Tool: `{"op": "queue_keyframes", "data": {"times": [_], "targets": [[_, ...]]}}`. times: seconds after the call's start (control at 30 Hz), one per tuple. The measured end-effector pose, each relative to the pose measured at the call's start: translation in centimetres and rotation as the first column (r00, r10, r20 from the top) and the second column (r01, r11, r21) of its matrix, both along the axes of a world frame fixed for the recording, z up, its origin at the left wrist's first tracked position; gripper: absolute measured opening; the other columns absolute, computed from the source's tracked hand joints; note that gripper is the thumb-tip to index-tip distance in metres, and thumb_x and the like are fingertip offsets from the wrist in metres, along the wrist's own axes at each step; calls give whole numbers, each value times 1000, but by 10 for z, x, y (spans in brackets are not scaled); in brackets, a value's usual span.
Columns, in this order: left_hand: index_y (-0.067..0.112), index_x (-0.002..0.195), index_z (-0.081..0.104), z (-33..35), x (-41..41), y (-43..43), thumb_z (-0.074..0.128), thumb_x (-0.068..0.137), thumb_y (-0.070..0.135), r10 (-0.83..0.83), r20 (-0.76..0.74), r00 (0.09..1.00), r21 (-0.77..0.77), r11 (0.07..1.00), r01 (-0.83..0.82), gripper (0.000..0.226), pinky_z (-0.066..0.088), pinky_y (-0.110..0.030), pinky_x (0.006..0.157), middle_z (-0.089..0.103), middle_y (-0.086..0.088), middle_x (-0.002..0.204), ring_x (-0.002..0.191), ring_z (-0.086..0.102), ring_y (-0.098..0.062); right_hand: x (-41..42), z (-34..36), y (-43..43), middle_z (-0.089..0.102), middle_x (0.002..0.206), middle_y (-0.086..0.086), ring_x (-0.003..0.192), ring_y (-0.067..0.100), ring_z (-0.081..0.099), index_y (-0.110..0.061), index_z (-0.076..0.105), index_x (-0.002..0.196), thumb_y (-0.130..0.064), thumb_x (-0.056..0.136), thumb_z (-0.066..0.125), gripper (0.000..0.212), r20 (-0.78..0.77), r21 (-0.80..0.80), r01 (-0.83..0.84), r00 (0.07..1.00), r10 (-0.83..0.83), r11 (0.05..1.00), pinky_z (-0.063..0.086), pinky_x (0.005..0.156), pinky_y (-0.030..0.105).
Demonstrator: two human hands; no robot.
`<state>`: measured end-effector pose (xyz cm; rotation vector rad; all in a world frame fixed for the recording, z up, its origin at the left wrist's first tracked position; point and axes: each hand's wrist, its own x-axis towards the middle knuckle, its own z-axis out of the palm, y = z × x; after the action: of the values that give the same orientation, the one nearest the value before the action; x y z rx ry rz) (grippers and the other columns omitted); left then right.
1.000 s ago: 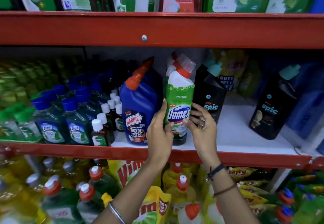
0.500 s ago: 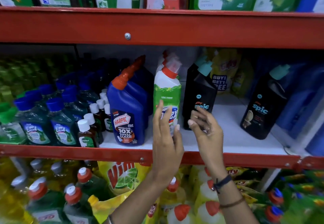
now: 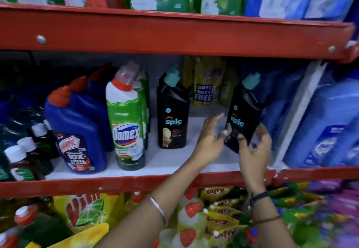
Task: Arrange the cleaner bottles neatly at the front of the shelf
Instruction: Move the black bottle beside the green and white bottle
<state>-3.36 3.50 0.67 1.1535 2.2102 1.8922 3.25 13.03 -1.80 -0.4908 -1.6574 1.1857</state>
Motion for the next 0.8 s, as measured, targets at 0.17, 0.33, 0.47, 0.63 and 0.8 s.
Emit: {"op": "queue_keyframes", "data": {"times": [0.17,0.33,0.47,0.63,0.8], "targets": [[15,150,7,3,-33,39,45,97,4,-80,130,988,-148,984,99,65,38,-20,102,14,-11,159,146,21,-27,-14,-5,26,47,138,15,128,31,46,-16,38,139,-21,83,64,62,172,65,-37,985,25,997,41,105,53],[8,140,33,-1,-43,48,49,93,-2,-63,175,983,-142,986,88,51,47,-36,96,49,-18,137,119,54,-24,-17,-4,30,48,129,22,116,43,54,-13,44,135,-9,80,68,60,206,96,53,976,-72,994,48,97,53],[4,128,42,2,-34,41,51,91,-3,40,102,994,-146,989,-25,39,49,-10,57,54,-5,111,59,58,6,-15,-1,32,55,128,18,113,38,59,-14,50,131,-5,76,69,59,182,96,40,982,-57,995,51,92,54],[5,126,46,6,-10,12,58,89,-2,129,80,988,-100,988,-121,40,43,-1,49,55,-1,101,56,58,17,-1,4,18,63,122,8,111,21,59,-16,53,127,-5,78,71,53,107,87,-62,993,53,994,52,96,38],[12,124,53,3,12,-32,66,85,6,300,-43,953,-6,954,-301,41,46,-1,59,68,3,95,64,62,14,12,19,-14,59,105,-25,97,-15,57,-28,55,118,-5,78,72,49,41,89,-221,975,218,971,41,79,-2]]}}
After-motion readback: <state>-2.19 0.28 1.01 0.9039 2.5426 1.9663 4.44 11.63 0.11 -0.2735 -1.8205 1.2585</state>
